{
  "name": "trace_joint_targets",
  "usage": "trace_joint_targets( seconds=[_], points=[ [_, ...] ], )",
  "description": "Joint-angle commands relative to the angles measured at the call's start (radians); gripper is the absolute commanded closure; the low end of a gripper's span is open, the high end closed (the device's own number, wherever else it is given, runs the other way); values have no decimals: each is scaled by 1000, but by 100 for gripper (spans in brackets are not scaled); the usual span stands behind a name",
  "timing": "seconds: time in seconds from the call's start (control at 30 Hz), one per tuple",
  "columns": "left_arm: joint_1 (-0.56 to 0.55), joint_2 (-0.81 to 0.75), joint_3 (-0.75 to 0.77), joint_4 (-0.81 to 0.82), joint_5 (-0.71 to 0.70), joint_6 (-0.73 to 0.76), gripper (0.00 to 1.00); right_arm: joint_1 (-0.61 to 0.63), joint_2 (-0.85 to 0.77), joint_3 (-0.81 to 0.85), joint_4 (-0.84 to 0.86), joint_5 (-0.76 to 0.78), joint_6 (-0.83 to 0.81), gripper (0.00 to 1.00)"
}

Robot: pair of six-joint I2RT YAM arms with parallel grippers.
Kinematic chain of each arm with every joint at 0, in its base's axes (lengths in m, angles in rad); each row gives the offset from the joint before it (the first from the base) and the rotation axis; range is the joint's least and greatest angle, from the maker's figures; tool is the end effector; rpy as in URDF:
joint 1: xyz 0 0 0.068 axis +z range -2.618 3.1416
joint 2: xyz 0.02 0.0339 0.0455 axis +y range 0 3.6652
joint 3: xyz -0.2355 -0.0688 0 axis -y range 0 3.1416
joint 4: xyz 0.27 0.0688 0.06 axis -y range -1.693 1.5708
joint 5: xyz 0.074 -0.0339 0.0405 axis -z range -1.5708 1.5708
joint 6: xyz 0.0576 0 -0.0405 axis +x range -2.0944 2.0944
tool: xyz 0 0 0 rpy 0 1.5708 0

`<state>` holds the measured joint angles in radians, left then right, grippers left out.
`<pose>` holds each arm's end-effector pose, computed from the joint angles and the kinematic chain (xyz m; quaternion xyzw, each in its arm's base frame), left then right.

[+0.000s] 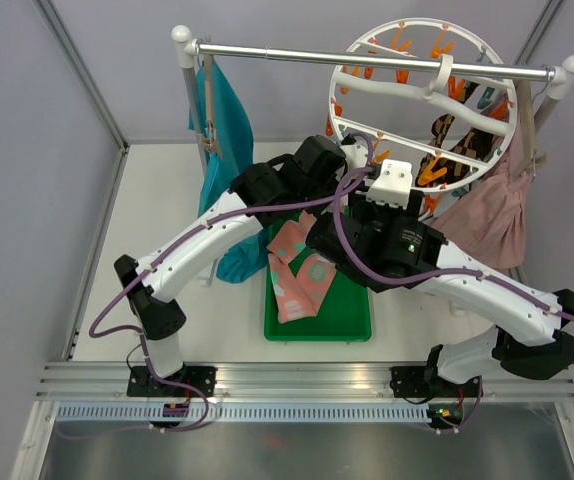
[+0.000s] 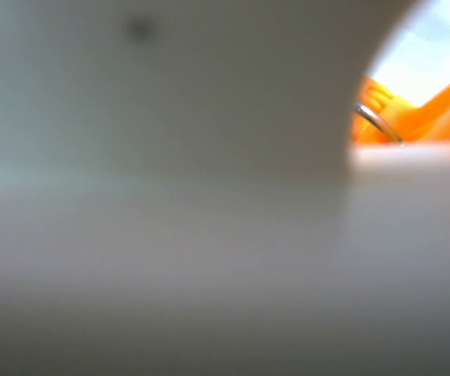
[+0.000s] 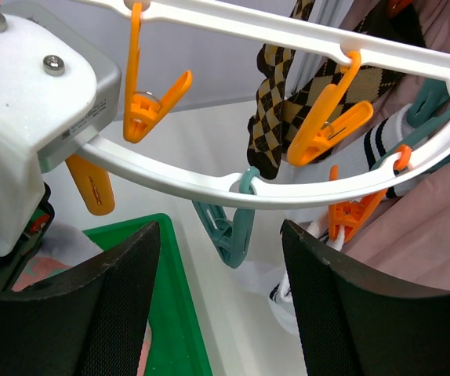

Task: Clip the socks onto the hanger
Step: Open the clamp at the hanger.

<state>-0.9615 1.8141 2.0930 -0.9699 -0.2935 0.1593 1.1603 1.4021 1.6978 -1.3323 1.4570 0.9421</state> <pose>0.2536 -0.3343 0.3918 0.4230 0.7913 -0.0427 0.4395 0.1571 0.2176 0.4124 0.0963 0.7346 -0.1479 0.6552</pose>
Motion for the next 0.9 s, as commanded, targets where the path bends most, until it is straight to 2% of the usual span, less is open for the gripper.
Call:
trace_joint_targets(
  seconds=[0.0,0.23,0.37,0.73,0.8,0.87],
  points=[
    [-11,-45,-2,17,17,40,98,-4,28,34,-125,49,1,30],
    [-14,-47,-10,20,17,43,98,-7,40,54,-123,69,-5,33],
    [-14,-48,-10,20,17,45,98,-10,49,53,-123,69,-12,46],
    [-17,-52,-16,23,14,46,98,-16,51,56,-125,60,-28,58],
    [-17,-52,-16,23,16,48,98,-16,49,59,-123,51,-31,54],
    [-17,-53,-17,25,17,48,98,-16,51,60,-123,39,-37,43]
  ],
)
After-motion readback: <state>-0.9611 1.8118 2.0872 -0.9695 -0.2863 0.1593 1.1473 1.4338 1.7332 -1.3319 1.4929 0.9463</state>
